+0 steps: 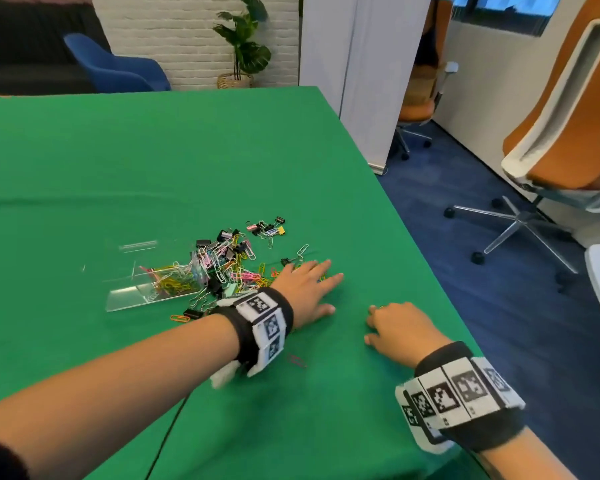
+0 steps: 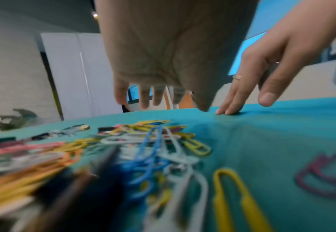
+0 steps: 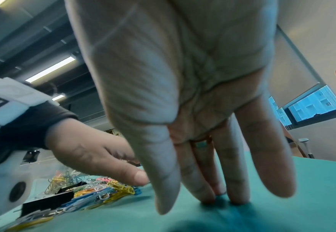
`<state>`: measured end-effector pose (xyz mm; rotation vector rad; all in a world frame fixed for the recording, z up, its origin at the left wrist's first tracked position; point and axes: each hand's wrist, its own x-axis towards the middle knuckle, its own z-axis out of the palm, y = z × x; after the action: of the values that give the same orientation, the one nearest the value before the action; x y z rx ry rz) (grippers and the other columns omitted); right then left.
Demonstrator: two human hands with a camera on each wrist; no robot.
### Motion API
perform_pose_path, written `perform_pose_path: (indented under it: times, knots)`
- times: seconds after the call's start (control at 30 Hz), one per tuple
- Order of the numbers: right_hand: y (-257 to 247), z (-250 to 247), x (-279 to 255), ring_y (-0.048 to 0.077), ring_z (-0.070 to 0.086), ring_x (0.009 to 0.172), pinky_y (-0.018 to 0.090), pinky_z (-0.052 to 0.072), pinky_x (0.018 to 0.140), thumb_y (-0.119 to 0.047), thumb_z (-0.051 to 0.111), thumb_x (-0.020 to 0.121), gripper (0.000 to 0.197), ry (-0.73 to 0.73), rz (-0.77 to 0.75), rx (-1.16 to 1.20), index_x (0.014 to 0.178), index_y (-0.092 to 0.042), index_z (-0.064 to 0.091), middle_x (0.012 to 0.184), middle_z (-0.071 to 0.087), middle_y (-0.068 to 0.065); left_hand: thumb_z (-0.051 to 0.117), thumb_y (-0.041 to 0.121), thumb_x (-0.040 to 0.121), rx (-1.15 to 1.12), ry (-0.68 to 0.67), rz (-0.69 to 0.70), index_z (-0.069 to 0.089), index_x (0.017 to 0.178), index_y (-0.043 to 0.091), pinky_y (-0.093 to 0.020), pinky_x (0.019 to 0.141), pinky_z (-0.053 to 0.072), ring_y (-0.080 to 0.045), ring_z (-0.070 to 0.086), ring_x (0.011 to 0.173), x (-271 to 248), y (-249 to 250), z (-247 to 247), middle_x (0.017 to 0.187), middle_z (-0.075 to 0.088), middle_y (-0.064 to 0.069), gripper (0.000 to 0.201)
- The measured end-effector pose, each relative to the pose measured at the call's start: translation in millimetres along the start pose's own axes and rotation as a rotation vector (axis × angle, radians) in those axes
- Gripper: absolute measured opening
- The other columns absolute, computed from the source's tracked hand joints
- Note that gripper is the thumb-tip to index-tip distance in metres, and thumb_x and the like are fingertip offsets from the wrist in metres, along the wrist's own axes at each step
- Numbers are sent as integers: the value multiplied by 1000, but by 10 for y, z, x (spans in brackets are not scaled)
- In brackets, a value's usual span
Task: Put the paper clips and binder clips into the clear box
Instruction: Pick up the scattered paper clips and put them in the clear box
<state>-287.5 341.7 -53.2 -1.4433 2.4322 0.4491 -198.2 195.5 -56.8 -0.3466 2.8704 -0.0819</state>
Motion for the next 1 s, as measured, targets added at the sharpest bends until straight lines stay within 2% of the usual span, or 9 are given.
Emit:
perform_pose_path:
  times: [0.07, 0.13, 0.2, 0.33, 0.47, 0.6, 0.73, 0.87, 1.0]
  knots:
    - [12, -2, -13, 30, 53, 119, 34, 43, 94, -34, 46, 91, 41, -2, 6, 6, 123, -8, 52, 131, 55, 10, 26, 58, 91, -3, -158, -33, -1, 146, 29, -55, 113, 14, -28, 1, 144, 85, 60, 31, 157, -5, -3, 68]
    - [8, 12, -27, 30, 51, 120, 35, 43, 95, -36, 47, 91, 44, -11, 15, 24, 125, -10, 50, 134, 53, 8, 24, 61, 90, 1, -239, -60, -4, 146, 28, -55, 113, 16, -28, -2, 144, 62, 51, 87, 157, -8, -3, 71]
    - [22, 19, -43, 29, 51, 122, 36, 43, 97, -39, 47, 90, 46, -24, 16, 47, 127, -12, 50, 138, 50, 5, 29, 58, 90, 28, -253, -41, 0, 147, 24, -53, 112, 22, -29, 6, 144, -33, -1, 79, 157, -1, -5, 72]
    - [8, -202, -35, 29, 52, 120, 37, 42, 98, -39, 48, 91, 39, 11, 29, 151, 124, -19, 56, 132, 54, 10, 40, 47, 92, -61, -187, 71, 34, 140, 18, -40, 104, 38, -25, 41, 128, -293, -167, -54, 141, 39, -9, 56]
    - [-274, -481, 259, 26, 44, 128, 39, 39, 103, -41, 50, 90, 49, 95, -93, 252, 133, -19, 45, 140, 45, 8, 47, 35, 92, -253, -55, 65, 36, 139, 24, -33, 107, 34, -19, 42, 128, -537, -377, -124, 143, 39, -1, 49]
    - [-654, -467, 468, 31, 36, 134, 44, 38, 106, -57, 57, 80, 84, -154, -101, 299, 145, -16, 20, 153, 18, 13, 54, 63, 76, -130, -118, -184, 17, 145, 24, -43, 110, 32, -23, 32, 133, -735, -630, -26, 149, 28, -4, 87]
    - [-911, -394, 553, 35, 37, 133, 43, 40, 103, -58, 60, 77, 94, -123, -27, 385, 147, -15, 12, 152, 15, 19, 58, 72, 63, -84, -155, -238, 14, 146, 20, -42, 110, 30, -25, 28, 134, -859, -641, 123, 149, 22, -6, 107]
    - [-999, -454, 632, 33, 37, 133, 44, 40, 105, -46, 72, 72, 99, -75, -104, 506, 147, -19, 13, 150, 23, 17, 69, 59, 65, -189, -99, -225, 27, 141, 20, -39, 107, 35, -23, 32, 130, -867, -619, 159, 144, 28, -5, 95]
    - [-888, -493, 645, 33, 20, 141, 51, 33, 109, -46, 80, 61, 110, -72, -175, 277, 147, -27, 13, 155, 11, 12, 69, 47, 72, -219, -51, -195, 44, 128, 27, -39, 98, 42, -21, 40, 120, -945, -675, 190, 136, 37, 0, 64]
